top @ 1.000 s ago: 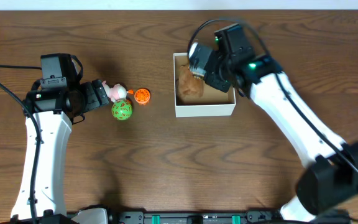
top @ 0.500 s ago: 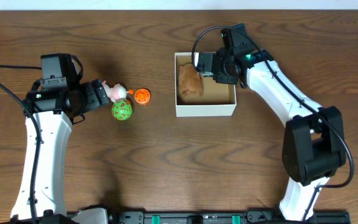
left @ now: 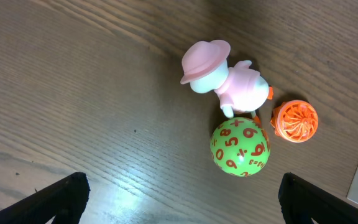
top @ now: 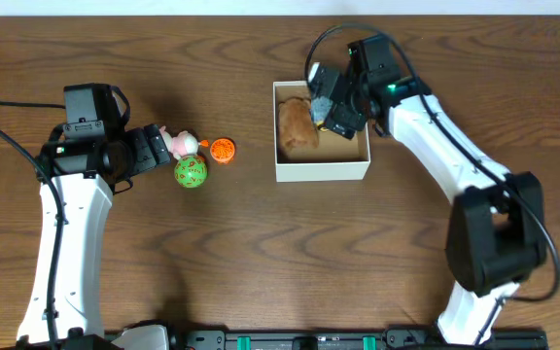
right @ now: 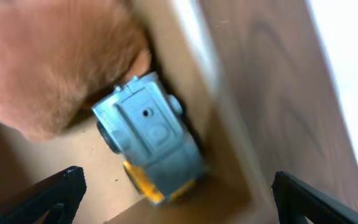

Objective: Pack container

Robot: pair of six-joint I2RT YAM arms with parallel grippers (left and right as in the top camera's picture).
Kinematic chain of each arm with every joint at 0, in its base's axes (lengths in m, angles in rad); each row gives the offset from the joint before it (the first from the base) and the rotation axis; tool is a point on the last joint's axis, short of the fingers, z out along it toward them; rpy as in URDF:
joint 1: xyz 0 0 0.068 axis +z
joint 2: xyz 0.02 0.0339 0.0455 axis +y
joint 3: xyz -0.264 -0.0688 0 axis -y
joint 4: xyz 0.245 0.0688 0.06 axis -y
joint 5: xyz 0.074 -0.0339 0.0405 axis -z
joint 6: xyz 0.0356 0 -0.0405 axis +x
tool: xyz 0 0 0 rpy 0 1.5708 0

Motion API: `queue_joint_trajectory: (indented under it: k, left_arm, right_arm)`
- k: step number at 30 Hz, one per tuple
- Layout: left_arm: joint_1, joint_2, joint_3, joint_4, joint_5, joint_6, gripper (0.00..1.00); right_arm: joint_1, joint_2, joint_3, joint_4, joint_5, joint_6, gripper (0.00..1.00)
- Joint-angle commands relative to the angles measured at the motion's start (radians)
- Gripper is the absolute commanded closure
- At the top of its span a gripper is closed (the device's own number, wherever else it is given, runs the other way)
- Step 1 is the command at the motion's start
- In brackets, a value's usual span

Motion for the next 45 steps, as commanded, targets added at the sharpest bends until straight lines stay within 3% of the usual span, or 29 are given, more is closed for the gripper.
queue_joint_trajectory:
  k: [1,4,6,9,13,16,20,24,29,36,45]
  left_arm:
    - [0.004,0.005,0.016,-0.002,-0.002,0.006,0.02]
    - [0.004,0.005,0.016,-0.002,-0.002,0.005,0.02]
    - [0.004,0.005,0.016,-0.002,-0.002,0.006,0.01]
    - [0.004,0.005,0.016,-0.002,-0.002,0.006,0.02]
    - [0.003,0.005,0.016,-0.003,0.029,-0.051,0.02]
    - [0.003,0.007,0.016,-0.017,0.123,-0.084,0.02]
    - [0.002,0.022,0.016,-0.017,0.138,-0.064,0.01]
    - [0.002,0.069,0.022,-0.015,0.116,0.018,0.06]
    - [0.006,0.208,0.114,-0.021,0.085,0.026,0.06]
    - [0.012,0.460,0.297,-0.020,0.115,0.174,0.05]
    - [0.081,0.586,0.319,0.082,0.135,0.187,0.05]
  right_arm:
    - [0.000,-0.157,0.045,-0.024,0.007,0.158,0.01]
    - [-0.007,-0.259,0.045,-0.084,0.064,0.214,0.01]
    - [-0.034,-0.321,0.045,-0.123,0.089,0.333,0.01]
    - [-0.114,-0.385,0.045,-0.185,0.089,0.565,0.01]
    - [-0.299,-0.420,0.045,-0.344,0.081,0.995,0.01]
    - [-0.452,-0.407,0.032,-0.470,-0.007,1.160,0.01]
    - [-0.586,-0.374,0.004,-0.555,-0.109,1.175,0.01]
    - [-0.639,-0.346,-0.026,-0.583,-0.115,1.176,0.01]
    - [-0.640,-0.323,-0.047,-0.591,-0.118,1.176,0.01]
    - [-0.639,-0.320,-0.048,-0.604,-0.134,1.176,0.01]
    - [-0.639,-0.320,-0.048,-0.630,-0.133,1.175,0.01]
